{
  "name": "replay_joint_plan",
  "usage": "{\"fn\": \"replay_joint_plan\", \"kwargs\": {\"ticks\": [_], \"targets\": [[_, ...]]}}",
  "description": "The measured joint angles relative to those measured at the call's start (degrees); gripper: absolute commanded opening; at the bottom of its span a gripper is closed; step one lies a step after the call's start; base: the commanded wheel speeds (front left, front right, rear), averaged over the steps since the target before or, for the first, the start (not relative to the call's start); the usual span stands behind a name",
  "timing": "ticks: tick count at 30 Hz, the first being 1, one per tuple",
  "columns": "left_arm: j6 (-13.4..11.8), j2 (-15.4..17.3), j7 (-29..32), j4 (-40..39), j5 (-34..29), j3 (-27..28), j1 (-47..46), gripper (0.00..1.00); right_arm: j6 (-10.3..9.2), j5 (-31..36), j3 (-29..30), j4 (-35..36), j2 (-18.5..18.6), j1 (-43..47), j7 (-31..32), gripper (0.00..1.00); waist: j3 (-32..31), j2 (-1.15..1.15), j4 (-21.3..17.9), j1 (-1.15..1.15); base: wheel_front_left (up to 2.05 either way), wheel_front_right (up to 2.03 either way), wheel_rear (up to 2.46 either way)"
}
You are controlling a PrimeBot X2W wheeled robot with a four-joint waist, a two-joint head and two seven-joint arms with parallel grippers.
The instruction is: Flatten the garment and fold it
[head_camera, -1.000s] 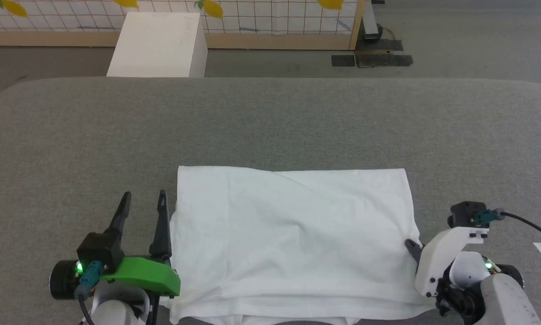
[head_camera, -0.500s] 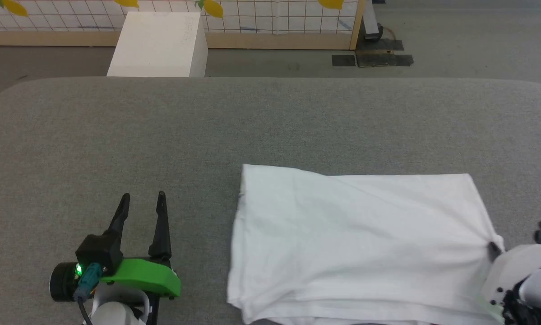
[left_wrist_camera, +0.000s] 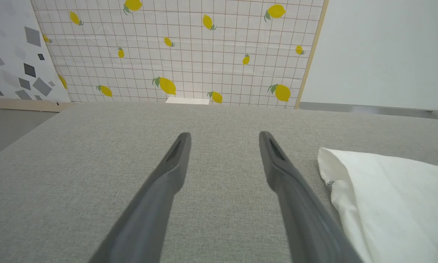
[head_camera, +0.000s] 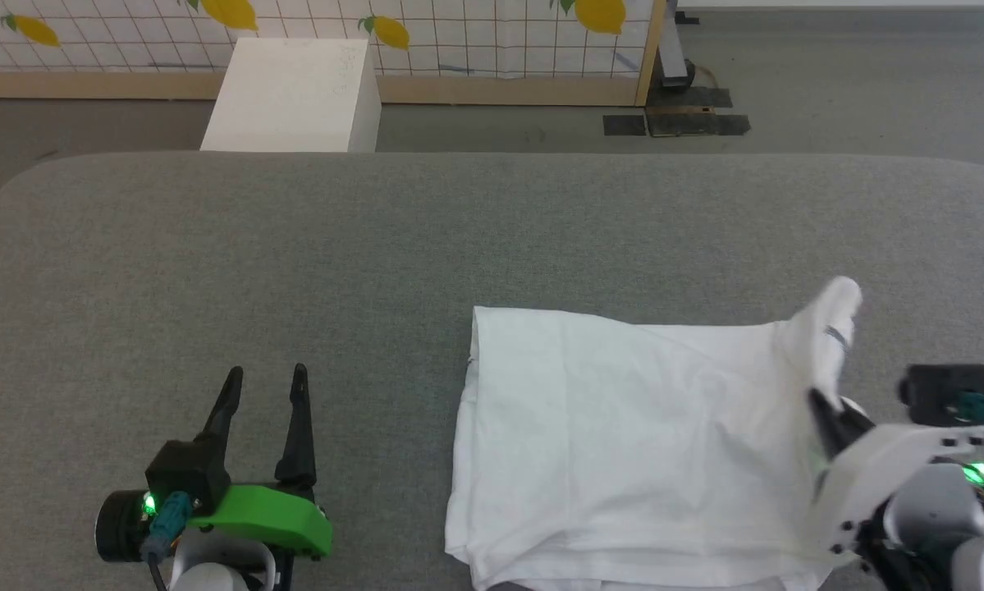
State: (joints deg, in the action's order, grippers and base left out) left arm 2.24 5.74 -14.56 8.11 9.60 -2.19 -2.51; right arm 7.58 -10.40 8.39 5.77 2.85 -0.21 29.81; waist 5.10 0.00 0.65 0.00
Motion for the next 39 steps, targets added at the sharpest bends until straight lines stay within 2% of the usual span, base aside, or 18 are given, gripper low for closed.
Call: {"fn": "replay_joint_plan", "kwargs": {"ticks": [4, 8, 12, 16, 24, 25, 27, 31, 33, 36, 39], "targets": [[0.2, -0.2, 0.0, -0.1, -0.5, 0.0, 0.0, 1.0, 0.0, 0.5, -10.6, 7.9, 0.0, 0.2, 2.6, 0.0, 0.4, 0.0, 0.3, 0.0, 0.0, 0.0, 0.0], [0.5, -0.5, 0.0, -0.4, -0.7, -0.2, -0.6, 1.0, 0.0, 2.8, -20.4, 8.5, 0.0, -2.4, 3.8, 0.0, 1.4, 0.0, 0.8, 0.0, 0.0, 0.0, 0.0], [0.9, -0.6, 0.0, -0.5, -1.1, -0.3, -2.5, 1.0, 0.0, 3.8, -29.9, 4.0, 0.0, -7.6, 3.6, 0.0, 2.8, 0.0, 1.8, 0.0, 0.0, 0.0, 0.0], [1.1, -1.0, 0.0, -0.9, -1.3, -0.5, -3.6, 1.0, 0.0, 3.6, -35.7, -2.3, 0.0, -11.5, 3.1, 0.0, 4.2, 0.0, 3.0, 0.0, 0.0, 0.0, 0.0], [0.7, -2.0, 0.0, -1.4, -1.5, -1.3, -4.3, 1.0, 0.0, 1.1, -39.1, -14.9, 0.0, -16.5, 2.4, 0.0, 7.1, 0.0, 5.3, 0.0, 0.0, 0.0, 0.0], [0.7, -2.1, 0.0, -1.4, -1.5, -1.4, -4.3, 1.0, 0.0, 0.2, -39.3, -15.7, 0.0, -16.6, 2.5, 0.23, 7.3, 0.0, 5.4, 0.0, 0.0, 0.0, 0.0], [0.7, -2.1, 0.0, -1.3, -1.5, -1.4, -4.3, 1.0, 0.0, -1.6, -39.8, -17.1, 0.0, -16.8, 3.0, 1.0, 7.6, 0.0, 5.7, 0.0, 0.0, 0.0, 0.0], [0.6, -2.2, 0.0, -1.2, -1.5, -0.9, -4.3, 1.0, 0.0, -5.7, -40.5, -15.6, 0.0, -16.8, 2.7, 1.0, 7.2, 0.0, 5.3, 0.0, 0.0, 0.0, 0.0], [0.6, -2.3, 0.0, -1.2, -1.5, -0.7, -4.3, 1.0, 0.0, -8.5, -39.3, -11.8, 0.0, -16.8, -0.6, 1.0, 6.7, 0.0, 4.8, 0.0, 0.0, 0.0, 0.0], [0.7, -2.3, 0.0, -1.2, -1.5, -0.4, -4.2, 1.0, 0.0, -11.5, -34.9, -5.7, -0.1, -16.7, -7.3, 1.0, 5.8, 0.0, 4.1, 0.0, 0.0, 0.0, 0.0], [0.7, -2.3, 0.0, -1.3, -1.6, 0.0, -3.8, 1.0, 0.0, -12.2, -26.9, -1.0, -0.2, -14.7, -14.4, 1.0, 4.9, 0.0, 3.1, 0.0, 0.0, 0.0, 0.0]]}}
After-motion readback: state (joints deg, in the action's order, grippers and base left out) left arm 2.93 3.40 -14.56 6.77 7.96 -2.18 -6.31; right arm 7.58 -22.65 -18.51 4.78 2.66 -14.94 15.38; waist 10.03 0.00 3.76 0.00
